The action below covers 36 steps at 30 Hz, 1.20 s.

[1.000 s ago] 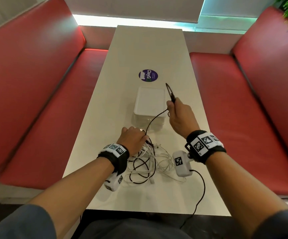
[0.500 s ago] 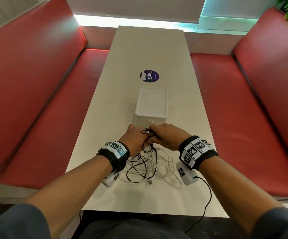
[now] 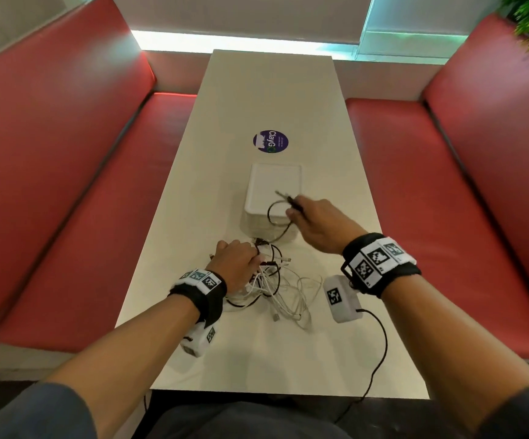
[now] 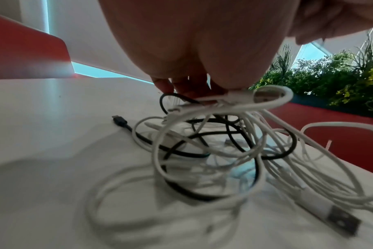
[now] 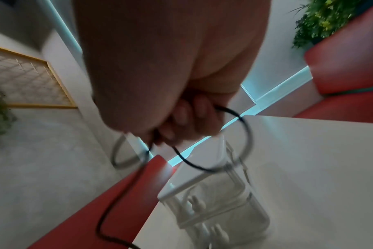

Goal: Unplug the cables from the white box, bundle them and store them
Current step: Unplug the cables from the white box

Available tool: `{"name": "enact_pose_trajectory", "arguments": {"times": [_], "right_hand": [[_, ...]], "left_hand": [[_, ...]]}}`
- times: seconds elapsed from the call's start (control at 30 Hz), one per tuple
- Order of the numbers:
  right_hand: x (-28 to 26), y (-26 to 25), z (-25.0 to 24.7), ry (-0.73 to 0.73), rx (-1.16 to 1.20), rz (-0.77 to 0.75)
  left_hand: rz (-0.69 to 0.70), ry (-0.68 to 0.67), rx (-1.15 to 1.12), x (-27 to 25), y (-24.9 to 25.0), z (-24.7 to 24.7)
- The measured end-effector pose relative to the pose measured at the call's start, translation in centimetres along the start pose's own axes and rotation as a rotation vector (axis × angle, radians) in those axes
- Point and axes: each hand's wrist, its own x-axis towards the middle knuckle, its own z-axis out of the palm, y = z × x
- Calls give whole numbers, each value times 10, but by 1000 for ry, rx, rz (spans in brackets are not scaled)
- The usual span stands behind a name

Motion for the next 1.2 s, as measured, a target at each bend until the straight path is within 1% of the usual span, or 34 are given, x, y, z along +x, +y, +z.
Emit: {"name": "enact_pose_trajectory", "arguments": {"times": [0.03, 0.07, 0.13, 0.2, 0.27, 0.33, 0.43, 0.5, 0.57, 0.6, 0.67, 0.83, 1.03, 1.13, 1.2], "right_hand": [[0, 2, 8, -99, -38, 26], [-1, 5, 16, -165, -61, 44], [-6, 6, 30, -208, -76, 23], [-8, 3, 42, -208, -62, -46], [-6, -1, 50, -211, -61, -104], [-2, -1, 53, -204, -76, -141], [-1, 1, 53, -199, -120, -200], [-2, 3, 57, -205, -149, -242], [-2, 5, 58, -161, -119, -247], [-1, 7, 56, -117, -90, -232], [0, 11, 50, -32, -48, -192], [-2, 8, 38, 61, -8, -100], [-6, 3, 37, 203, 165, 8], [-6, 2, 35, 261, 233, 32], [-4, 1, 35, 215, 225, 34]], "left_hand": [[-9, 23, -32, 0, 2, -1], [-16, 47, -71, 0, 3, -4], [-2, 103, -106, -1, 8, -9], [64, 137, -63, 0, 11, -13], [104, 105, -27, 4, 12, -11], [114, 72, -2, 8, 9, -4], [52, -12, -45, 10, 6, 0], [77, -28, -45, 8, 8, -3], [88, -6, -66, 3, 9, -5], [105, 35, -86, 1, 9, -4], [109, 79, -56, -2, 8, -1], [25, 70, -33, 1, 8, -3], [4, 3, 101, 5, 10, -3], [45, 22, 101, 4, 12, -4], [94, 30, 23, 3, 14, -3]]}}
